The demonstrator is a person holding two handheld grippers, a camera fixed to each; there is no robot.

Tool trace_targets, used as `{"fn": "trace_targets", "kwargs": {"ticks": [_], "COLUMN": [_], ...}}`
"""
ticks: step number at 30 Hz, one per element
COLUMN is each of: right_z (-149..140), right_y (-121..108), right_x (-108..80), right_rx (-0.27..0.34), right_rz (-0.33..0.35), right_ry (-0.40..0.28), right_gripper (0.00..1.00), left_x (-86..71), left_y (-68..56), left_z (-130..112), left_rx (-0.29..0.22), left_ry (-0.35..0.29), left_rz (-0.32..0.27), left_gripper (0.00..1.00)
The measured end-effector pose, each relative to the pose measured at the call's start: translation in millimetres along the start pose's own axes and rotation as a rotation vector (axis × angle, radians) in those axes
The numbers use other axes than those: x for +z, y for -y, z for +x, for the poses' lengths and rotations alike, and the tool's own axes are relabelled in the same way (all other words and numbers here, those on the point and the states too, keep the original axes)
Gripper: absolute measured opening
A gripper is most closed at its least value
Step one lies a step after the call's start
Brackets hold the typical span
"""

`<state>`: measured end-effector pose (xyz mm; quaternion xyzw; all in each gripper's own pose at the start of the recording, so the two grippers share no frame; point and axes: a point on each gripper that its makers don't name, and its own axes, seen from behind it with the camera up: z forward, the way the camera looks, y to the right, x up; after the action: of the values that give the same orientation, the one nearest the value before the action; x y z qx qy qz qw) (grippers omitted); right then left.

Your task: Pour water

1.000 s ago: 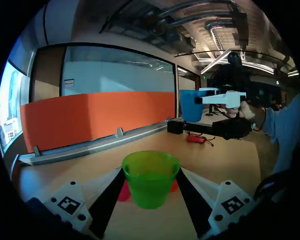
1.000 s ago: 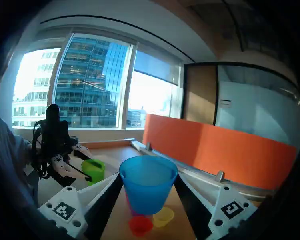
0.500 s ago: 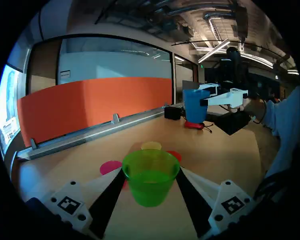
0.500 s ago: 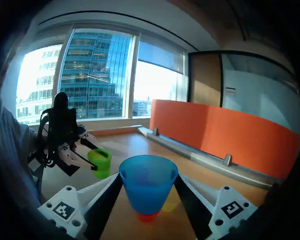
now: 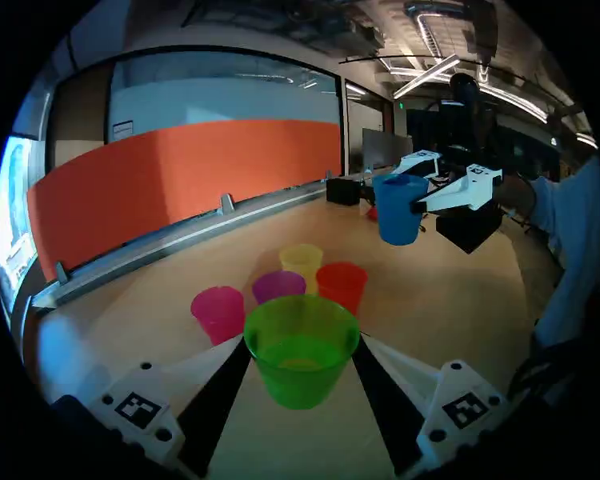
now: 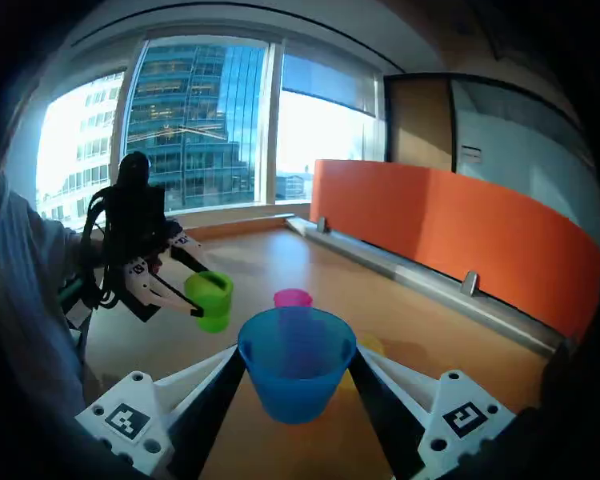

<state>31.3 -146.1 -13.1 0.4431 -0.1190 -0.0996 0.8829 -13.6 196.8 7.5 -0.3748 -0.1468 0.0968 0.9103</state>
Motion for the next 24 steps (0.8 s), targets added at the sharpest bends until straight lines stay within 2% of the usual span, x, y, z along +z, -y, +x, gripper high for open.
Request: {"fn": "trace_targets", "kwargs": {"ticks": [14,24], "right_z": [-49.7,-67.5], "right_y": [4.7,6.3], "right_x": [11.5,14.1], "right_rx": [0.001,0.002], "right_rz": [0.024,0.031], "right_ry": [0.102,0.138], "right_gripper": [0.92,0.92], "left_x": [23.6,34.5], "left_y": [4.7,4.5], "left_z": [-42.4,-57.2], "left_rx": [0.009,0.011], "left_ry": [0.107,0.137], "left_rz": [0.003,-0.004], "left_gripper": [0.86,0.86]}}
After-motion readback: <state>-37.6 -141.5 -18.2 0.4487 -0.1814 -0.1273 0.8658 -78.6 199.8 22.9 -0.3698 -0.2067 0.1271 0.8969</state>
